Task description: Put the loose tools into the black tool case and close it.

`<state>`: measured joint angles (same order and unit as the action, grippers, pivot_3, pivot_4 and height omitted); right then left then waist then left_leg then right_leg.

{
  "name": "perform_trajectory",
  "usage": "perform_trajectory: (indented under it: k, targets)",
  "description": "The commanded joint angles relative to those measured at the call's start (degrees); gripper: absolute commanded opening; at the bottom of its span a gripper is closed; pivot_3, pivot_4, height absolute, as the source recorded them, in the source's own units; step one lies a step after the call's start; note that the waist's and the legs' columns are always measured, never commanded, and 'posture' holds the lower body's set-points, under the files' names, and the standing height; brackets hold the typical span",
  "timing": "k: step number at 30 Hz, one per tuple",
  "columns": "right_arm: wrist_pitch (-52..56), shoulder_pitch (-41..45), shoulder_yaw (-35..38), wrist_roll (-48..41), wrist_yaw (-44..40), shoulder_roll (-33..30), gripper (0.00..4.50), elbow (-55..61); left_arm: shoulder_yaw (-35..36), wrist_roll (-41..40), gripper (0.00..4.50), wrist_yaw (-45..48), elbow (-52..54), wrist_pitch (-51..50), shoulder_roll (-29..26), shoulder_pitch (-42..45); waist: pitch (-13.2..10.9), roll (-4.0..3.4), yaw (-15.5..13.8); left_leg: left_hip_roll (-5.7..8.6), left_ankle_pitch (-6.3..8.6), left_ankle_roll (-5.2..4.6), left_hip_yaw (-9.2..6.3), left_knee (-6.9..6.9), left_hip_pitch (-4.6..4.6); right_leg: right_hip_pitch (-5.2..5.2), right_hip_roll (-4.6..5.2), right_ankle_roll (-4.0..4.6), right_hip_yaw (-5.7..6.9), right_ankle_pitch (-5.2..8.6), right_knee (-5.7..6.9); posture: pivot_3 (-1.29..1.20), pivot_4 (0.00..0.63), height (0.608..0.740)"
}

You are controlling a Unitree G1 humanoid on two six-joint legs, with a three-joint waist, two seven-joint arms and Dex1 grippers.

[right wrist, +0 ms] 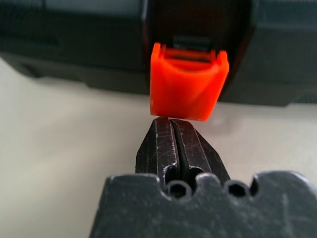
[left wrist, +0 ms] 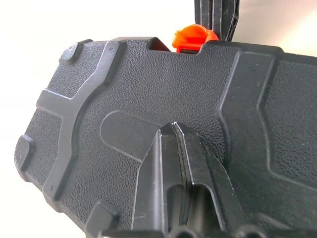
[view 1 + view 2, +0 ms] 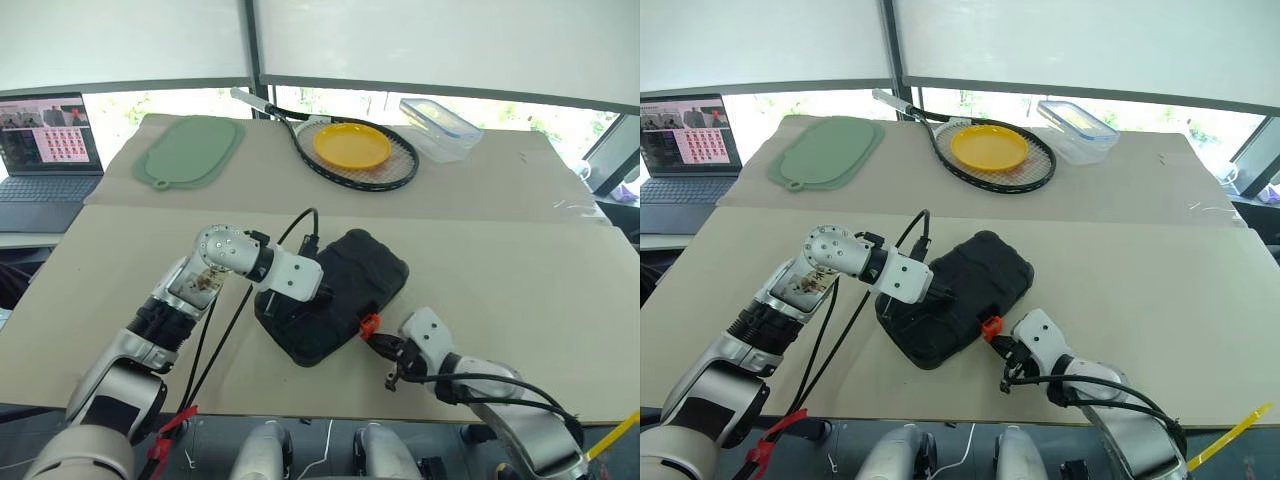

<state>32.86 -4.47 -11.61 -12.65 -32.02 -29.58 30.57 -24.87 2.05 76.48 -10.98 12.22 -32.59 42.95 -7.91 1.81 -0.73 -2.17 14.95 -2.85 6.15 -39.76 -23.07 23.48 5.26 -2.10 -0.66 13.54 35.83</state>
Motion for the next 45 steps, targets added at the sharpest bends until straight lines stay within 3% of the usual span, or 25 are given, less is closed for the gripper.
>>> perform_trajectory:
  k: [1, 11, 19, 24, 38, 45]
  targets:
    - [-1.3, 2.2, 1.7, -1.5, 0.3, 1.5, 0.07, 2.9, -2.6, 3.5, 0.00, 0.5, -2.8, -1.2, -0.4, -1.4, 0.0, 0.00, 0.0, 0.00, 0.00, 0.00, 0.00, 0.00, -0.01, 0.00, 0.00, 0.00, 0.00, 0.00, 0.00, 0.00, 0.150, 0.738]
    - [5.1, 4.3, 2.4, -3.3, -2.8, -3.0, 0.07, 8.4, -2.8, 3.7, 0.00, -0.1, -3.4, -1.2, 0.6, -1.2, 0.0, -0.02, 0.0, 0.02, -0.01, 0.00, 0.00, -0.02, -0.11, 0.12, 0.01, 0.00, -0.01, -0.02, 0.02, 0.00, 0.150, 0.738]
    - [5.6, 0.8, 5.8, -4.6, -5.6, -8.1, 0.07, 10.5, -2.6, 3.9, 0.00, -0.4, -3.4, -1.1, 0.6, -1.3, 0.0, -0.02, -0.3, 0.06, -0.01, -0.01, -0.01, -0.02, -0.10, 0.07, 0.05, -0.02, 0.01, -0.02, 0.00, 0.00, 0.150, 0.738]
    - [8.5, 2.7, 10.3, -9.8, -5.2, -7.3, 0.07, 12.4, -2.6, 3.9, 0.00, -0.5, -3.5, -1.1, 0.5, -1.3, 0.0, -0.03, -0.3, 0.07, -0.01, -0.02, -0.01, -0.02, -0.08, 0.06, 0.05, -0.03, 0.00, -0.02, 0.01, 0.00, 0.150, 0.738]
    - [5.1, 6.5, 4.5, -5.7, -3.4, -5.7, 0.07, 3.8, -2.5, 4.1, 0.00, -0.9, -3.6, -0.9, 0.5, -1.3, 0.0, -0.05, -0.4, 0.08, -0.02, -0.04, -0.03, -0.02, -0.06, 0.02, 0.07, -0.03, 0.02, -0.03, -0.01, 0.00, 0.150, 0.738]
    - [6.6, 4.5, 10.6, -9.7, -3.4, -5.9, 0.07, 7.2, -2.4, 4.1, 0.00, -1.0, -3.4, -1.0, 0.3, -1.5, 0.0, -0.05, -0.5, 0.07, -0.02, -0.04, -0.03, -0.02, -0.06, 0.01, 0.07, -0.03, 0.02, -0.03, -0.01, 0.00, 0.150, 0.738]
